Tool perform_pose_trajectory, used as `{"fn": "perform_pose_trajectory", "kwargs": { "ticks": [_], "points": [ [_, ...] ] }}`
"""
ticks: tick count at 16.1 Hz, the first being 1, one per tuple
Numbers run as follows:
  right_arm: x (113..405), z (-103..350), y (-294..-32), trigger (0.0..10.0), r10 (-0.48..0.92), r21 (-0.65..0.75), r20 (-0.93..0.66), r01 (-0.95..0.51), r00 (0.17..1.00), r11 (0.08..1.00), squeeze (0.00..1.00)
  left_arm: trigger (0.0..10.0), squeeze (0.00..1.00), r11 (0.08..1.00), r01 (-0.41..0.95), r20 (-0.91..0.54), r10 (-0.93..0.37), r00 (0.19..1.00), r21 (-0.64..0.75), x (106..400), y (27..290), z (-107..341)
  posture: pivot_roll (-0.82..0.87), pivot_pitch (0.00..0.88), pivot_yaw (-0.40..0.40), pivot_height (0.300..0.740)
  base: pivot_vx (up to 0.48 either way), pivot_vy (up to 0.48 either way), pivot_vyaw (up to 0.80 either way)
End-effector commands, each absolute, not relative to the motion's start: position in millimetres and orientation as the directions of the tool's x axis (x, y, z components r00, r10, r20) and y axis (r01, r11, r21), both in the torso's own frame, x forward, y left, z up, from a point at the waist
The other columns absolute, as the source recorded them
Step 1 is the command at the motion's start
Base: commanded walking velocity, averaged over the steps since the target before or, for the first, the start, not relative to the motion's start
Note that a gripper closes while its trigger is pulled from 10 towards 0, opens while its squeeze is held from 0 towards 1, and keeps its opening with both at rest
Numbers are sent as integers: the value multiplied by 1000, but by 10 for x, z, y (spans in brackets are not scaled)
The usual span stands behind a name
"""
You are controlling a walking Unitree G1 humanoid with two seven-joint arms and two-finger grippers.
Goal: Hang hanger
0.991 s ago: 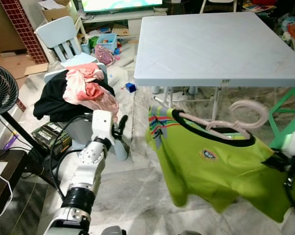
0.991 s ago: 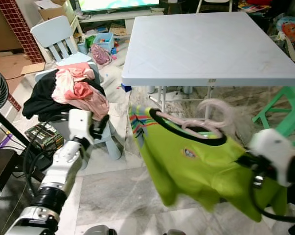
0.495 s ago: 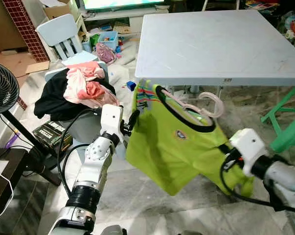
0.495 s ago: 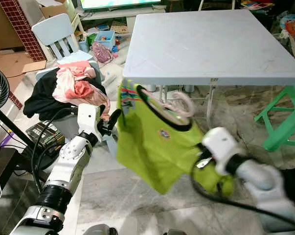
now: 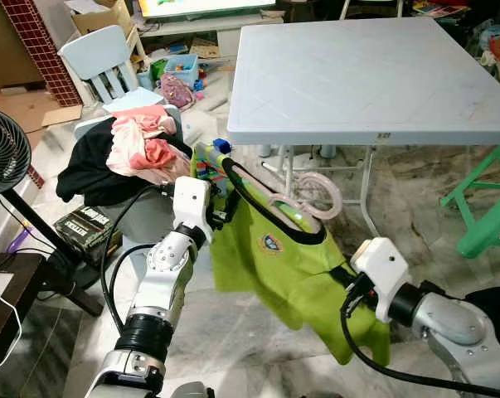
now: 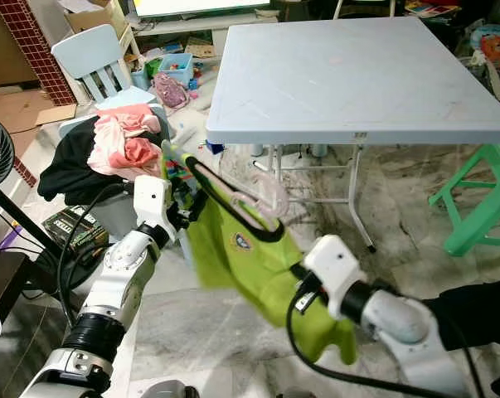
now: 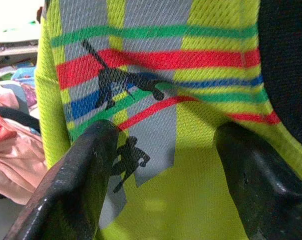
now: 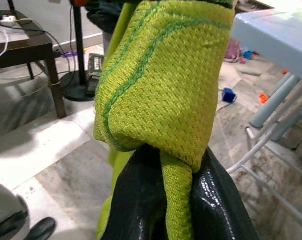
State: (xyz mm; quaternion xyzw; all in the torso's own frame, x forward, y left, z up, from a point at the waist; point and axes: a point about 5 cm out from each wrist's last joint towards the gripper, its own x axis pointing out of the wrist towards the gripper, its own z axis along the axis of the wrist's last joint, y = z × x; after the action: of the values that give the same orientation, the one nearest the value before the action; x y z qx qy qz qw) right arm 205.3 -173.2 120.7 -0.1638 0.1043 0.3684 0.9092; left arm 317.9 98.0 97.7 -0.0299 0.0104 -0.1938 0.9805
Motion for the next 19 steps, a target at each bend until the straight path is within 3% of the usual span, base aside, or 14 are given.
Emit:
{"fn": "perform_pose_trajectory", "kwargs": {
  "ticks": [1,6,10,15,17,19],
  "points": [
    [2054,1308,-1656,10000,653,-248,-271,-707,707,662,0,10000,0,920,384,8,-385,923,-77,3223,962,1059,-139,0,80,740,0,0,0],
    [2226,1234,-1496,10000,548,-289,-252,-602,798,744,0,10000,0,904,411,18,-412,911,-117,3240,858,1093,-142,0,80,740,0,0,0],
    [2226,1090,-1426,10000,526,-269,-272,-589,806,762,0,10000,0,904,410,13,-412,911,-120,3249,869,1085,-142,0,81,740,0,0,0],
    [2507,925,-1571,10000,309,-350,-270,-392,912,851,0,10000,0,895,431,-20,-436,900,-112,3225,787,1038,-135,0,83,740,0,0,0],
    [2694,957,-1810,10000,203,-291,-268,-281,942,915,0,10000,0,903,415,-90,-425,901,-112,3125,855,851,-132,0,94,740,0,0,0],
    [2739,963,-1884,10000,182,-288,-266,-258,947,922,0,10000,0,905,410,-124,-422,898,-111,3078,892,737,-137,0,86,740,0,0,0]
  ]
}}
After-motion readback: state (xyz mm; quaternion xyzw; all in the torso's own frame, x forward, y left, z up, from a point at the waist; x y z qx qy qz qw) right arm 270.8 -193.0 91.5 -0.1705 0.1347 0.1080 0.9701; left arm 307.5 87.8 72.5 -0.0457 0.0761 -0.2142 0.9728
